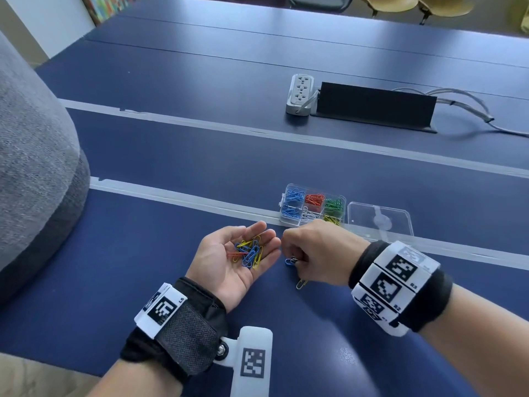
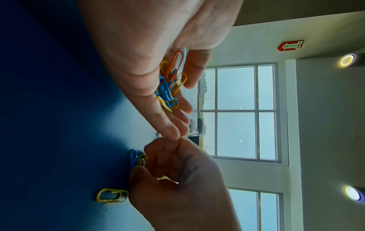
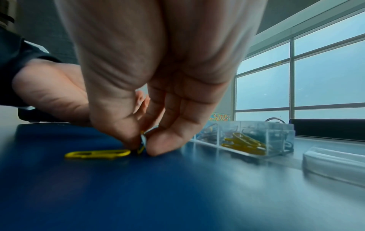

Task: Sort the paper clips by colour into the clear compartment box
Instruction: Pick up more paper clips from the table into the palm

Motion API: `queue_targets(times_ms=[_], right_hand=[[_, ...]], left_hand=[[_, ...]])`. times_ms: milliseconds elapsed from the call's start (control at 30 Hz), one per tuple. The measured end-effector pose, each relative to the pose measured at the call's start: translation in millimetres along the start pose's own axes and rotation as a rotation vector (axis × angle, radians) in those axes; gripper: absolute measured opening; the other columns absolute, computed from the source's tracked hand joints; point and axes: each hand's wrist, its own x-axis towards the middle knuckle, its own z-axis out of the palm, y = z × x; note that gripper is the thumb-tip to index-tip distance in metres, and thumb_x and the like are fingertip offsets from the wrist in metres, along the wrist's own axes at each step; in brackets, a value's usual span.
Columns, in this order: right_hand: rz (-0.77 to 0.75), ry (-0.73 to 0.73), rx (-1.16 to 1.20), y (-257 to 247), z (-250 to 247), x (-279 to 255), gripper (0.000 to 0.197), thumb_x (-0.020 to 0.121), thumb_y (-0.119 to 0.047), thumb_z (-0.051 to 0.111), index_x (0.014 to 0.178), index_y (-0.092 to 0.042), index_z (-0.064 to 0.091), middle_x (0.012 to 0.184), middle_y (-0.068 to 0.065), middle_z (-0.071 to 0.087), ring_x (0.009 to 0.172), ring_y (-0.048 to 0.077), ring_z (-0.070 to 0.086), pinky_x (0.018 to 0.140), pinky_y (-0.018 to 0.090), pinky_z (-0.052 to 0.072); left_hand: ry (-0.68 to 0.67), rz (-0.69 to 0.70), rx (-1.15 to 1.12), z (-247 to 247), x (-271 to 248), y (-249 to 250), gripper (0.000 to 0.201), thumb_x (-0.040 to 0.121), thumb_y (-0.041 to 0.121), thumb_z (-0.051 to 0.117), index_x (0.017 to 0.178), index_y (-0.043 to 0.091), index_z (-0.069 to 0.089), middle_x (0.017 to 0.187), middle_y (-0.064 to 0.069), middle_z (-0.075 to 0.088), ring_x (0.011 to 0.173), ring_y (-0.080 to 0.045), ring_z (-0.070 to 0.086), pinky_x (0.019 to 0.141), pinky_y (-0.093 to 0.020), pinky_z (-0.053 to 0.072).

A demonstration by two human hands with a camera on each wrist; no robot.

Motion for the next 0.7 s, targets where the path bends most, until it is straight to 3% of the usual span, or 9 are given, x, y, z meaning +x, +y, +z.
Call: queue_targets(times_ms=[200, 400, 500, 600, 700], right_hand=[[-0.023, -0.047, -0.005, 3.1, 0.2, -4.4, 0.028, 0.072, -0.015, 0.058, 0.099, -0.022, 0.066, 0.093, 0.003, 0.064, 0.088, 0.023, 0.057, 0.075, 0.032, 0.050], [-0.128, -0.095, -0.004, 10.5, -4.9, -14.9, 0.025, 0.083, -0.020, 0.058, 0.105, -0.025, 0.068, 0.102, 0.001, 0.058, 0.092, 0.020, 0.055, 0.078, 0.029, 0.046], [-0.206, -0.134, -0.094, 9.8, -4.1, -20.9, 0.027, 0.085, -0.024, 0.057, 0.111, -0.023, 0.064, 0.108, 0.002, 0.056, 0.097, 0.024, 0.056, 0.083, 0.035, 0.047], [-0.237, -0.143, -0.182, 4.8, -0.6, -22.8, 0.028, 0.086, -0.017, 0.049, 0.111, -0.019, 0.063, 0.106, 0.005, 0.058, 0.096, 0.029, 0.057, 0.079, 0.041, 0.050], [-0.213, -0.149, -0.263, -1.3, 2.7, -20.2, 0.026, 0.086, -0.013, 0.045, 0.108, -0.014, 0.058, 0.102, 0.007, 0.059, 0.093, 0.031, 0.056, 0.074, 0.040, 0.049]], left_hand=[[-0.013, 0.003, 0.010, 0.8, 2.5, -1.8, 0.031, 0.089, 0.014, 0.044, 0.085, -0.005, 0.069, 0.083, -0.020, 0.070, 0.070, -0.030, 0.070, 0.072, -0.042, 0.059], [-0.029, 0.003, 0.014, 0.3, 2.5, -3.2, 0.035, 0.089, 0.014, 0.044, 0.079, -0.004, 0.073, 0.082, -0.019, 0.070, 0.070, -0.030, 0.070, 0.074, -0.041, 0.058], [-0.032, 0.006, 0.009, -0.6, 3.3, -3.3, 0.036, 0.089, 0.014, 0.044, 0.078, -0.004, 0.073, 0.082, -0.018, 0.070, 0.069, -0.030, 0.070, 0.073, -0.042, 0.058], [-0.028, 0.003, 0.018, 1.5, 3.5, -5.0, 0.033, 0.090, 0.015, 0.044, 0.084, -0.004, 0.070, 0.081, -0.018, 0.070, 0.069, -0.029, 0.070, 0.073, -0.042, 0.058], [-0.029, -0.001, 0.022, 4.1, 4.5, -6.9, 0.036, 0.090, 0.015, 0.043, 0.081, -0.004, 0.071, 0.081, -0.018, 0.070, 0.069, -0.029, 0.070, 0.073, -0.042, 0.058]])
